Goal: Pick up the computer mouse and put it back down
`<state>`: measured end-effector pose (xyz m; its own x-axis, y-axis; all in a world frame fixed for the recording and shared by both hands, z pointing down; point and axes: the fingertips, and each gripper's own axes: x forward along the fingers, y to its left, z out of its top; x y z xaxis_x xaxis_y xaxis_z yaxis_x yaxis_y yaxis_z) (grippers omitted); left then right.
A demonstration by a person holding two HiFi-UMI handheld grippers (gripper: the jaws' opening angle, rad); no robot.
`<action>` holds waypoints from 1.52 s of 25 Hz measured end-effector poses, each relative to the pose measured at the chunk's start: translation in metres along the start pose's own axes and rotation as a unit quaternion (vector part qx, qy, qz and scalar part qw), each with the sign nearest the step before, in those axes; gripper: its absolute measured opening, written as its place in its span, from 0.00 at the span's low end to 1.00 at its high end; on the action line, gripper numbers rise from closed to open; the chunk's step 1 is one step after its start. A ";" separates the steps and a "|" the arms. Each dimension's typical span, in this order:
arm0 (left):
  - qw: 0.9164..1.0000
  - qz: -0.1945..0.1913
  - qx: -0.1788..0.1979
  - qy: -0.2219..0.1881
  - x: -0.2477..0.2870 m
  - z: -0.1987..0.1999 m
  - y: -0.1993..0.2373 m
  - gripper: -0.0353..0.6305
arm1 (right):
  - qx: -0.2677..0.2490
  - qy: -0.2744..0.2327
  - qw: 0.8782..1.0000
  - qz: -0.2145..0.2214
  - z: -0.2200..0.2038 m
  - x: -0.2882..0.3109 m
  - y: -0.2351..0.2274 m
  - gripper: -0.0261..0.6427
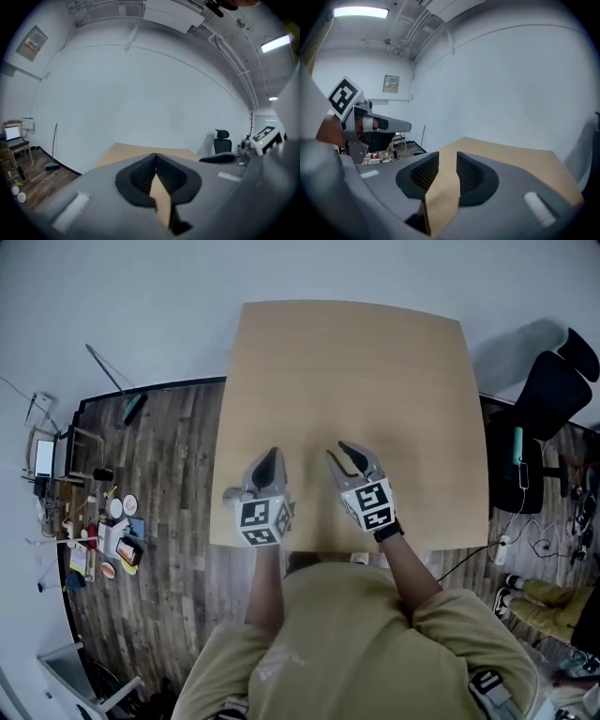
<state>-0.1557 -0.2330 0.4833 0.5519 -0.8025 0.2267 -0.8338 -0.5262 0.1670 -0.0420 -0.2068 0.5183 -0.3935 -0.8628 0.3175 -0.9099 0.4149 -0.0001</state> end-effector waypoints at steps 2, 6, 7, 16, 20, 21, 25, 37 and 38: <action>1.000 -0.024 0.012 -0.005 0.008 0.007 -0.033 0.06 | -0.001 -0.019 0.999 -0.030 0.012 -0.030 -0.022 0.21; 0.997 -0.072 0.032 -0.014 0.020 0.019 -0.096 0.06 | 0.013 -0.055 0.995 -0.084 0.029 -0.085 -0.060 0.14; 0.996 -0.082 0.037 -0.016 0.023 0.022 -0.110 0.06 | 0.017 -0.060 0.993 -0.096 0.032 -0.097 -0.068 0.13; 0.986 -0.147 0.068 -0.031 0.031 0.034 -0.206 0.06 | 0.038 -0.102 0.978 -0.179 0.040 -0.185 -0.113 0.05; 0.983 -0.162 0.077 -0.038 0.030 0.037 -0.229 0.06 | 0.024 -0.106 0.971 -0.211 0.041 -0.210 -0.123 0.05; 0.983 -0.164 0.079 -0.039 0.029 0.037 -0.233 0.06 | 0.023 -0.110 0.970 -0.217 0.042 -0.216 -0.124 0.05; 0.981 -0.169 0.085 -0.044 0.027 0.040 -0.240 0.06 | 0.027 -0.127 0.963 -0.235 0.048 -0.232 -0.129 0.05; 0.983 -0.161 0.077 -0.044 0.019 0.035 -0.231 0.06 | 0.021 -0.125 0.965 -0.230 0.045 -0.230 -0.120 0.05; 0.983 -0.159 0.076 -0.042 0.018 0.034 -0.227 0.06 | 0.020 -0.123 0.966 -0.228 0.044 -0.227 -0.118 0.05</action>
<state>0.0436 -0.1374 0.4171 0.7872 -0.6077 0.1044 -0.6154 -0.7852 0.0692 0.1493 -0.0728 0.4042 0.0349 -0.9977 0.0574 -0.9983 -0.0321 0.0482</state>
